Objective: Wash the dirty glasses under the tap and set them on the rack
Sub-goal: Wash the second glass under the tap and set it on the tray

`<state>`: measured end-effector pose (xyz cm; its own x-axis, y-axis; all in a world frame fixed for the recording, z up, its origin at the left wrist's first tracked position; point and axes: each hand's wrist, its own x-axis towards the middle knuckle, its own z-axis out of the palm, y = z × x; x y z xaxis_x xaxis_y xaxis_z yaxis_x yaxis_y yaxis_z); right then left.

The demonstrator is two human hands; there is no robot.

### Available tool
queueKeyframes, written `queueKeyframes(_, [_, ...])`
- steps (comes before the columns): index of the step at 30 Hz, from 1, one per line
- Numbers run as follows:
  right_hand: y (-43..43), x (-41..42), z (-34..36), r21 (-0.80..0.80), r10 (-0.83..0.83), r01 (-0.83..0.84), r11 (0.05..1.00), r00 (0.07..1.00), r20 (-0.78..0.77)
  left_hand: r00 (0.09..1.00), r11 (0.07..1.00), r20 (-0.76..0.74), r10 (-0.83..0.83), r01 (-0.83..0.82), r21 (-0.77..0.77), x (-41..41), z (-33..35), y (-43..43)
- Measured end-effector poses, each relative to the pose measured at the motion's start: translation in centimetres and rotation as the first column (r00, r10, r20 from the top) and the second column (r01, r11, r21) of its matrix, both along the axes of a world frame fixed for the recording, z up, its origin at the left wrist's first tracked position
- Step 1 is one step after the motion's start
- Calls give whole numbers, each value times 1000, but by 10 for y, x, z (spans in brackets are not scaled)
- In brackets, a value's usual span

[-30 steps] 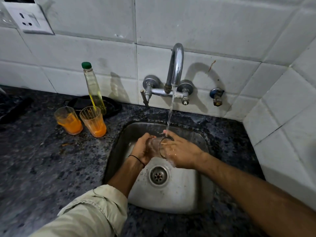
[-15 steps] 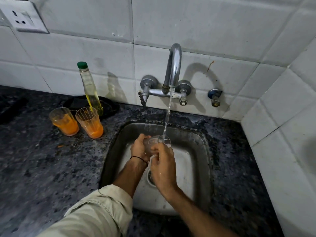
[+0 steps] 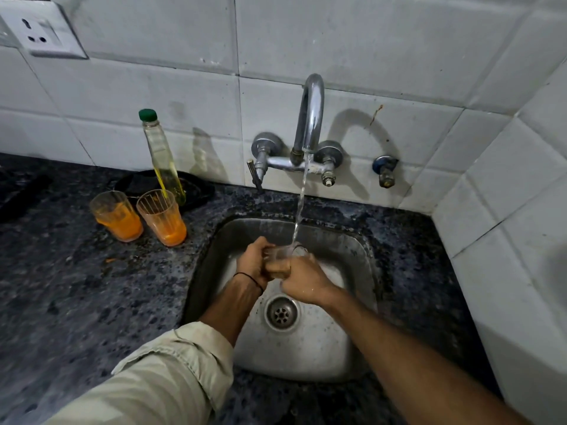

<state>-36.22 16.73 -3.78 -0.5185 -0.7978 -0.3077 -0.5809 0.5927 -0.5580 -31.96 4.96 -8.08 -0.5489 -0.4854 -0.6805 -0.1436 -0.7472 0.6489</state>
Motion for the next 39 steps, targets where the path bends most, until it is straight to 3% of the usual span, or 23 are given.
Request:
queueKeyframes(2, [-12, 20, 2, -175, -279, 379, 909, 863, 422, 996, 996, 22, 82, -82, -21, 0, -7, -1])
queueKeyframes(4, [-21, 42, 2, -246, -501, 681, 690, 694, 517, 989, 989, 15, 147, -147, -20, -1, -7, 2])
queueKeyframes(6, [-20, 60, -4, -368, -584, 755, 542, 654, 480, 989, 989, 1, 146, -146, 1, 1, -7, 5])
queueKeyframes(8, [-3, 59, -13, -524, -466, 534, 663, 843, 269, 990, 987, -18, 141, -139, 77, 4, -7, 3])
queueKeyframes(9, [9, 50, -18, -565, -341, 326, 758, 936, 82, 990, 984, -20, 136, -133, 118, 6, -5, 2])
queueKeyframes(10, [22, 38, -21, -542, -176, 70, 838, 974, -146, 993, 982, -22, 116, -111, 150, 6, -5, -1])
queueKeyframes(11, [35, 23, -21, -442, 10, -196, 875, 921, -390, 998, 985, -17, 60, -56, 163, 8, -5, -4])
queueKeyframes(12, [45, 6, -20, -281, 186, -413, 866, 789, -586, 1000, 984, -20, 11, -7, 178, 9, -5, -5])
queueKeyframes(14, [51, -18, -3, 39, 472, -619, 784, 555, -685, 996, 972, -32, -88, 93, 218, 10, -6, -1])
queueKeyframes(15, [47, -25, 9, 124, 559, -666, 736, 494, -666, 993, 967, -23, -117, 120, 224, 11, -2, 4])
queueKeyframes(17, [32, -27, 25, 237, 645, -648, 724, 514, -565, 994, 973, -13, -112, 112, 201, 9, 0, 12])
queueKeyframes(20, [11, -16, 14, 334, 503, -393, 857, 778, -376, 998, 988, 7, -65, 63, 140, 5, 1, 14])
queueKeyframes(22, [8, -5, 6, 69, 250, -243, 968, 962, -111, 999, 998, 39, 0, -2, 59, 7, -1, 12])
queueKeyframes(23, [7, 3, 11, -98, 98, -84, 992, 985, 143, 998, 999, 48, 41, -42, 20, 7, -4, 11])
queueKeyframes(24, [6, 10, 15, -184, -34, 122, 975, 906, 422, 995, 997, 51, 83, -82, -13, 7, -5, 11])
queueKeyframes(26, [1, 25, 26, -188, -208, 523, 831, 607, 767, 984, 982, 48, 169, -165, -90, 5, -4, 14])
queueKeyframes(29, [-5, 53, 21, -54, -387, 869, 492, 274, 880, 976, 958, 69, 208, -189, -215, 5, -2, 14])
queueKeyframes(31, [-1, 64, 16, -68, -443, 931, 359, 234, 865, 970, 956, 94, 226, -203, -213, 10, -2, 11])
queueKeyframes(32, [3, 65, 12, -129, -467, 935, 330, 280, 839, 968, 959, 113, 226, -201, -200, 13, 0, 9])
queueKeyframes(33, [7, 63, 8, -234, -501, 905, 356, 396, 770, 969, 966, 117, 219, -198, -168, 16, 3, 8])
queueKeyframes(36, [19, 52, 1, -470, -446, 620, 629, 782, 435, 970, 975, 99, 220, -216, -47, 21, 8, 8])
queueKeyframes(39, [18, 39, 6, -423, -213, 267, 866, 962, 171, 991, 991, 44, 127, -129, 45, 22, 6, 10])
